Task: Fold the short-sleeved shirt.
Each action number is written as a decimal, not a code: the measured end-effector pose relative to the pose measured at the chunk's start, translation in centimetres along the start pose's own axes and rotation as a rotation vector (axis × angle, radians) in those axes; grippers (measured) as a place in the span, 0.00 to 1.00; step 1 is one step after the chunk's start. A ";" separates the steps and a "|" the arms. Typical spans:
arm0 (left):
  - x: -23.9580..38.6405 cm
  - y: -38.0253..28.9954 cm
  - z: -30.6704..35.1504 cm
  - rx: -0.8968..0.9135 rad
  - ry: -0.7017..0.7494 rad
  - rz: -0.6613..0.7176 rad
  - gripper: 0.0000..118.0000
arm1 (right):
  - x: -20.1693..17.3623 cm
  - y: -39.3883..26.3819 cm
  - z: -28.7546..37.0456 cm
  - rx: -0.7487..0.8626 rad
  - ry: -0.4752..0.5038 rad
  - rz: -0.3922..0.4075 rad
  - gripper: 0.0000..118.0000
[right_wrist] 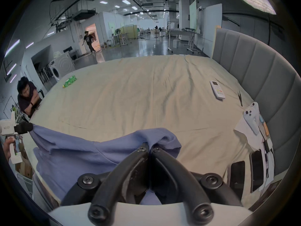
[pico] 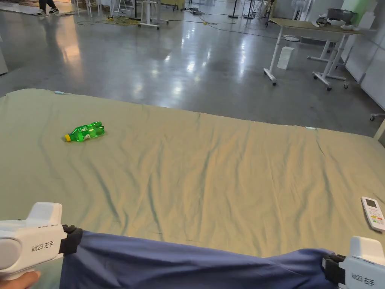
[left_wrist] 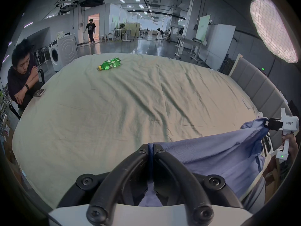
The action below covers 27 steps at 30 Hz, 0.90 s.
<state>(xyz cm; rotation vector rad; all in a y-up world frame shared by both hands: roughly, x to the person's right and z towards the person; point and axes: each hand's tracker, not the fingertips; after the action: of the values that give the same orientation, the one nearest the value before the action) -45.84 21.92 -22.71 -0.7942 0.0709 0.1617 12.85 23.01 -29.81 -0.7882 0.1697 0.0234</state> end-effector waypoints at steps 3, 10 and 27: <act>-0.6 -1.2 2.4 0.014 -0.021 0.003 0.04 | -0.1 -1.5 3.5 0.013 -0.021 0.008 0.01; -2.1 -5.7 6.8 0.006 -0.067 0.026 0.04 | -0.9 -5.8 8.3 -0.016 -0.001 0.071 0.01; -2.6 -14.5 1.0 -0.365 0.006 -0.005 0.04 | -1.2 -16.4 2.8 -0.395 -0.041 0.126 0.01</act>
<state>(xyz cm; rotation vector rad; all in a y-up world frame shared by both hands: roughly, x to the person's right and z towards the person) -45.92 12.33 -11.50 -1.1591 0.0454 0.1702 13.41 13.49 -16.13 -1.1687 0.1783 0.1971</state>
